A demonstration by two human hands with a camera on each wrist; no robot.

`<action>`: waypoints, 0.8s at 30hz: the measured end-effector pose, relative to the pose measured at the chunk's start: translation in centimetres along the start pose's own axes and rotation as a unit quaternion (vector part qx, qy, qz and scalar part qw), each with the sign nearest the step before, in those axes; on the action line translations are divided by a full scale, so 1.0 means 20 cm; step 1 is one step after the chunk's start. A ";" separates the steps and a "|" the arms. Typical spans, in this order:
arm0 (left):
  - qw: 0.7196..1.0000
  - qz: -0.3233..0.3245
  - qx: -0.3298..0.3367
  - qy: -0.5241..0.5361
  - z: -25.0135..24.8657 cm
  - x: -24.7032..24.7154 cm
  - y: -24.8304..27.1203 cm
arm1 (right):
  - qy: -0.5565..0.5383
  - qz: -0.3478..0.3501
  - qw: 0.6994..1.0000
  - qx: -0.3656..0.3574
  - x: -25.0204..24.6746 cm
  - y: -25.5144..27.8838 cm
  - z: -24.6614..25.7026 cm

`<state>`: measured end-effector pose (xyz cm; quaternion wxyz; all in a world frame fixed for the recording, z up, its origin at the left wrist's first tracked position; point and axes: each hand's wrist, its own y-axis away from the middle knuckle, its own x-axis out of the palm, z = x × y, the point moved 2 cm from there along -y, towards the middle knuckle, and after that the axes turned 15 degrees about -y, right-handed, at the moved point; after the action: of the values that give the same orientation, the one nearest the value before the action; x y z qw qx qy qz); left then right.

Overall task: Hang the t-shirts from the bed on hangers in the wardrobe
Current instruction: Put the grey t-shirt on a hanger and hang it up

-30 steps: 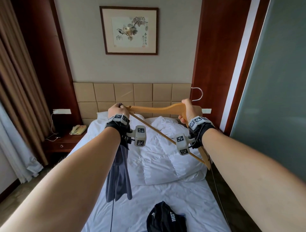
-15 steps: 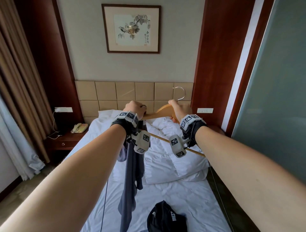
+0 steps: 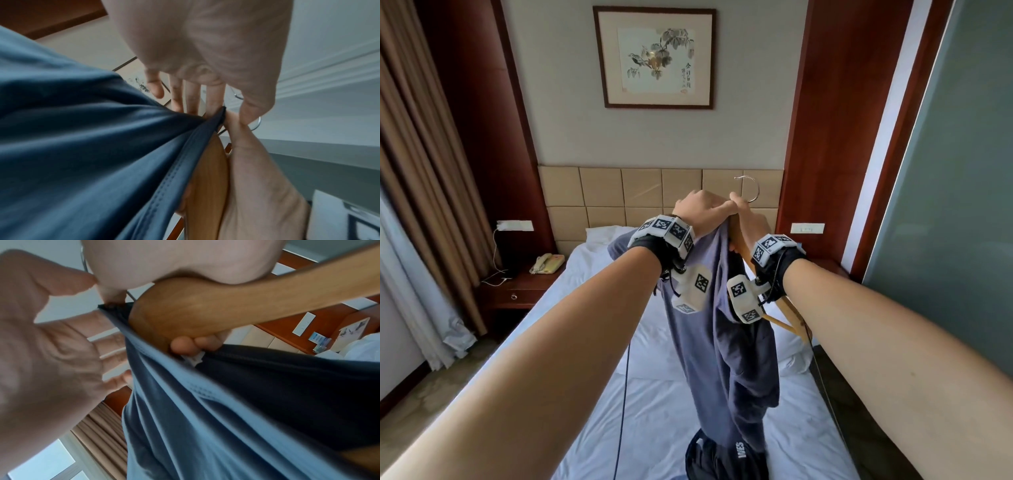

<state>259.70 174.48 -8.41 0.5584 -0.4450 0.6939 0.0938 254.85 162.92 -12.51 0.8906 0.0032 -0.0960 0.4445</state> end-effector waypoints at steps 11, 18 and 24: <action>0.988 0.141 0.019 0.064 0.00 0.09 0.01 | 0.049 0.138 0.987 0.073 -0.08 0.04 0.06; 0.998 0.050 -0.038 0.013 0.06 0.09 -0.01 | -0.025 0.197 0.974 0.110 -0.14 0.00 0.05; 0.998 0.006 -0.065 -0.023 0.13 0.08 -0.04 | 0.061 0.168 0.982 0.069 -0.18 -0.05 0.00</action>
<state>262.00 174.82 -10.47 0.5435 -0.4743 0.6756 0.1523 253.53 159.57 -12.95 0.8052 0.0215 -0.0101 0.5925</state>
